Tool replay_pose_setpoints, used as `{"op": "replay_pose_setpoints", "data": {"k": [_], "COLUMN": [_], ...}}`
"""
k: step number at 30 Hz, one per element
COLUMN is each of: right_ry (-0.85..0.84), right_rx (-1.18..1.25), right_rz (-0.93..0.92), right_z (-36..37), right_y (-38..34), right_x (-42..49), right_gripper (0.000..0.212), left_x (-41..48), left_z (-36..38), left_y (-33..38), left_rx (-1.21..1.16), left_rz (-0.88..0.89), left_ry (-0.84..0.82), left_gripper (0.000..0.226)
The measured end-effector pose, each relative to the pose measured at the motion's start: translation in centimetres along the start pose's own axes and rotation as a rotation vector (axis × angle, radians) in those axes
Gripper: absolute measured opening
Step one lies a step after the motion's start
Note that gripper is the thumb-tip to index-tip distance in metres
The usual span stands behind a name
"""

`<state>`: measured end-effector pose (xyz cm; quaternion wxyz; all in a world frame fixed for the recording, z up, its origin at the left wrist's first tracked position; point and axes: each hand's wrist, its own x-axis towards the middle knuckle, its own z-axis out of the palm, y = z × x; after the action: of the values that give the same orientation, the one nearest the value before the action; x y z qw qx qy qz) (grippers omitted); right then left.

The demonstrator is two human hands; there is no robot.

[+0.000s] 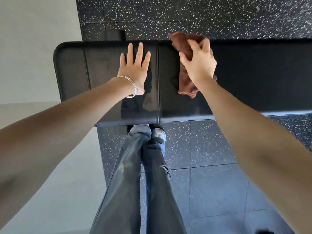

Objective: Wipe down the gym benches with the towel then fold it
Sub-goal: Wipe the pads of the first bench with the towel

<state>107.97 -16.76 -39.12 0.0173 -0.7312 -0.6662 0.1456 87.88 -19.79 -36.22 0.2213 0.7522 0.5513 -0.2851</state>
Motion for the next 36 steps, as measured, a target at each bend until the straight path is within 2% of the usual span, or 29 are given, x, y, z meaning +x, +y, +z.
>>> {"op": "replay_pose_setpoints", "data": {"k": [6,11,12,13,16,18,21,23,26,29,31,32,33,36], "right_ry": [0.012,-0.026,-0.017,0.007,0.111,0.184,0.226,0.199,0.087,-0.021,-0.030,-0.013,0.012,0.121], "right_rx": [0.062,0.009,0.015,0.037,0.134,0.156,0.185,0.206,0.198,0.137,0.046,0.037,0.053,0.132], "right_rz": [0.011,-0.298,-0.262,-0.148,0.289,0.398,0.431,0.362,0.151,-0.184,-0.399,-0.386,-0.273,0.279], "right_z": [1.0,0.5,0.4,0.4,0.7,1.3,2.2,2.8,3.4,2.6,1.9,1.6,1.3,1.8], "right_y": [3.2,8.5,9.3,9.9,9.8,8.2,4.9,2.2,-0.7,0.6,3.5,5.0,6.4,7.5], "right_x": [-10.0,-14.7,-14.2,-13.5,-12.1,-12.3,-13.2,-14.7,-16.9,-16.7,-15.6,-15.2,-14.9,-15.0], "right_gripper": [0.037,0.033,0.034,0.036,0.042,0.042,0.039,0.036,0.035,0.034,0.032,0.032,0.033,0.041], "left_x": [-1.5,-3.1,-3.4,-3.7,-4.1,-4.0,-3.9,-4.0,-4.1,-4.2,-4.3,-4.3,-4.3,-4.2], "left_z": [1.0,2.3,2.6,3.0,3.9,4.2,4.2,4.2,4.2,4.1,3.9,3.9,3.9,4.1], "left_y": [0.9,1.1,1.2,1.4,2.2,2.6,2.6,2.4,2.5,2.5,2.1,2.0,2.0,1.9], "left_rx": [0.007,0.118,0.141,0.153,0.126,0.099,0.109,0.097,0.076,0.074,0.059,0.049,0.045,0.038], "left_rz": [0.010,0.041,0.040,0.035,0.004,-0.026,-0.040,-0.035,-0.045,-0.044,-0.032,-0.026,-0.024,-0.026], "left_ry": [-0.003,-0.029,-0.029,-0.023,0.009,0.016,0.032,0.039,0.032,0.026,0.030,0.033,0.036,0.040], "left_gripper": [0.114,0.133,0.135,0.136,0.137,0.138,0.141,0.141,0.141,0.141,0.140,0.139,0.139,0.139]}}
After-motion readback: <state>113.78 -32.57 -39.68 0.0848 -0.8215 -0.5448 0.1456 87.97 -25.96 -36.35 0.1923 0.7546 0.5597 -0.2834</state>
